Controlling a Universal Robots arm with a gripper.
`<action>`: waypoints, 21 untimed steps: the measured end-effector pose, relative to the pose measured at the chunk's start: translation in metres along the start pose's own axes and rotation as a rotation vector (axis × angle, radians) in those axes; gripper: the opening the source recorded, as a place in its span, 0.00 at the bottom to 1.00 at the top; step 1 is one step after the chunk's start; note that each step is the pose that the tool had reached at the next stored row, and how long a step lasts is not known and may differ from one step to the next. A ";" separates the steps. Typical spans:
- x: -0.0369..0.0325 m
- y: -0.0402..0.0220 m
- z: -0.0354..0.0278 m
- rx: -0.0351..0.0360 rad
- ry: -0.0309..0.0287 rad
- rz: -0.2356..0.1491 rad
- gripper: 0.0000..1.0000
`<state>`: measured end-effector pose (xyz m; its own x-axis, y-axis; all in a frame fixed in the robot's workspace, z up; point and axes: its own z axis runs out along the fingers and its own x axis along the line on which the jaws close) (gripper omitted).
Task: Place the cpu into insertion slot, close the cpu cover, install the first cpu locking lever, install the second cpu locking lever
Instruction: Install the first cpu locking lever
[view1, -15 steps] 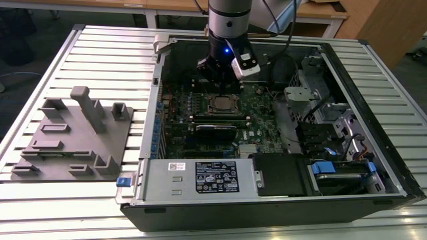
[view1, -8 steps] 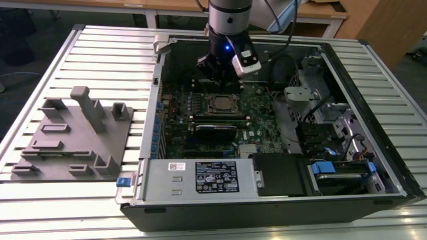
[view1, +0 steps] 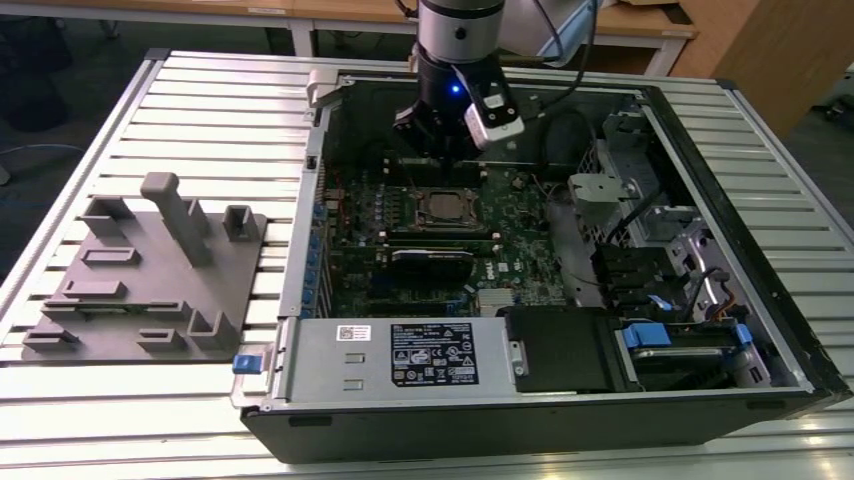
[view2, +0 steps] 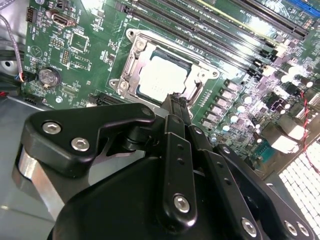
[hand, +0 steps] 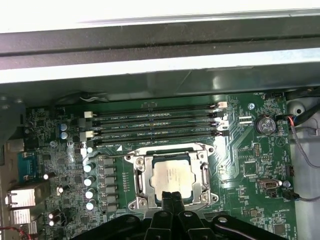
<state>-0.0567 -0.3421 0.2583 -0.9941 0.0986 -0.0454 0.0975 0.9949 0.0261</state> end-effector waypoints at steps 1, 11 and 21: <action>0.0000 0.0000 -0.0009 0.0000 0.0000 0.000 0.10; 0.0032 -0.0003 -0.0021 0.0002 0.0001 0.000 0.10; 0.0099 -0.0009 -0.0020 0.0000 -0.0003 0.000 0.10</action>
<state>-0.0667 -0.3421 0.2598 -0.9941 0.0987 -0.0456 0.0976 0.9949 0.0261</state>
